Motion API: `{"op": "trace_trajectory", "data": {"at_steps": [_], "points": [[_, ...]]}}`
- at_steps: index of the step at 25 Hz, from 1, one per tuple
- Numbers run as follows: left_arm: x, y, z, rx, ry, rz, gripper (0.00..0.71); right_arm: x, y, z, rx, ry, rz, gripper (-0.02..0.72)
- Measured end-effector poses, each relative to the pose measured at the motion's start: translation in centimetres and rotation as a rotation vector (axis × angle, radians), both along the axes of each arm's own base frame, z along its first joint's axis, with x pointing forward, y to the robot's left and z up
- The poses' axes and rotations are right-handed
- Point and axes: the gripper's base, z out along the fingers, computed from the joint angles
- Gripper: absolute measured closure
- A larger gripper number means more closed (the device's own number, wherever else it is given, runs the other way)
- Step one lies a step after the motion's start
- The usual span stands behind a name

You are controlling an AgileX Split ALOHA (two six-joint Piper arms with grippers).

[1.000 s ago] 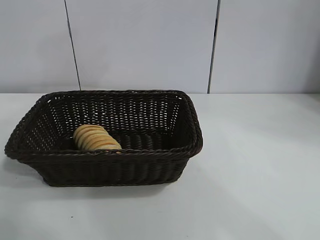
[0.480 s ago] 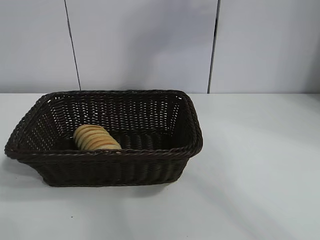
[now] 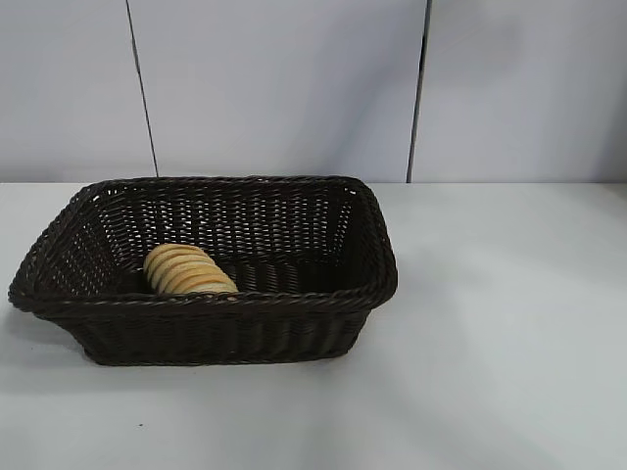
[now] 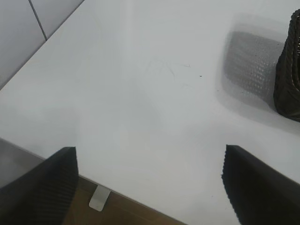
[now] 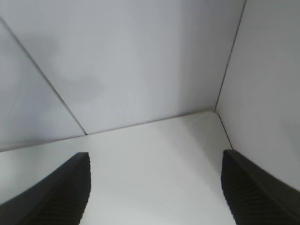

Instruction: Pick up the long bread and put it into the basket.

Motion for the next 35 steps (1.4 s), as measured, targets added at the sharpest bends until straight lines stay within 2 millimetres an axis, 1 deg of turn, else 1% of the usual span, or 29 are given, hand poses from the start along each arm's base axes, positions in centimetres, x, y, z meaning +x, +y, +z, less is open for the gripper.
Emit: {"op": "trace_trajectory", "data": {"at_steps": [1, 3, 5, 6, 7, 10, 11, 13, 17, 20, 24, 27, 30, 33, 35], "points": [[0.0, 0.0, 0.0, 0.002, 0.001, -0.007, 0.105, -2.1, 0.4, 0.3, -0.004, -0.041, 0.004, 0.168], [0.0, 0.1, 0.0, 0.003, 0.000, -0.010, 0.105, -6.9, 1.2, 0.5, -0.013, -0.128, 0.013, 0.168], [0.0, 0.2, 0.0, 0.000, -0.001, 0.000, 0.105, -10.9, 1.8, -0.1, -0.020, -0.187, 0.017, 0.168], [-0.1, 0.2, 0.0, -0.002, -0.001, 0.007, 0.105, -13.1, 2.1, -0.7, -0.025, -0.216, 0.018, 0.168], [-0.1, 0.3, 0.0, -0.001, -0.002, 0.010, 0.105, -14.7, 2.4, -1.6, -0.018, -0.231, 0.018, 0.168], [-0.1, 0.5, 0.0, 0.007, -0.001, 0.007, 0.105, -17.7, 3.0, -5.0, 0.023, -0.231, 0.029, 0.168], [-0.1, 0.6, 0.0, 0.014, 0.000, 0.010, 0.105, -18.0, 3.1, -6.4, 0.040, -0.211, 0.039, 0.168], [-0.2, 0.8, 0.0, 0.028, 0.003, 0.021, 0.105, -19.1, 3.3, -9.2, 0.062, -0.189, 0.092, 0.168], [-0.2, 1.0, 0.1, 0.043, 0.005, 0.033, 0.105, -20.0, 3.1, -15.3, 0.049, -0.120, 0.149, 0.168], [-0.2, 1.0, 0.1, 0.045, 0.006, 0.035, 0.105, -19.8, 2.9, -19.2, -0.004, -0.063, 0.146, 0.168], [-0.2, 1.0, 0.1, 0.047, 0.006, 0.037, 0.105, -17.3, 2.5, -23.5, 0.026, 0.070, 0.124, 0.168], [-0.2, 1.0, 0.1, 0.048, 0.006, 0.037, 0.105, -14.7, 2.5, -26.9, 0.079, 0.190, 0.128, 0.168], [-0.2, 1.1, 0.1, 0.050, 0.007, 0.039, 0.105, -12.9, 2.4, -29.6, 0.103, 0.283, 0.127, 0.168], [-0.2, 1.1, 0.1, 0.048, 0.006, 0.041, 0.105, -11.9, 2.3, -31.3, 0.110, 0.333, 0.125, 0.168], [-0.2, 1.1, 0.1, 0.048, 0.006, 0.041, 0.105, -11.4, 2.3, -32.1, 0.113, 0.353, 0.124, 0.168]]}}
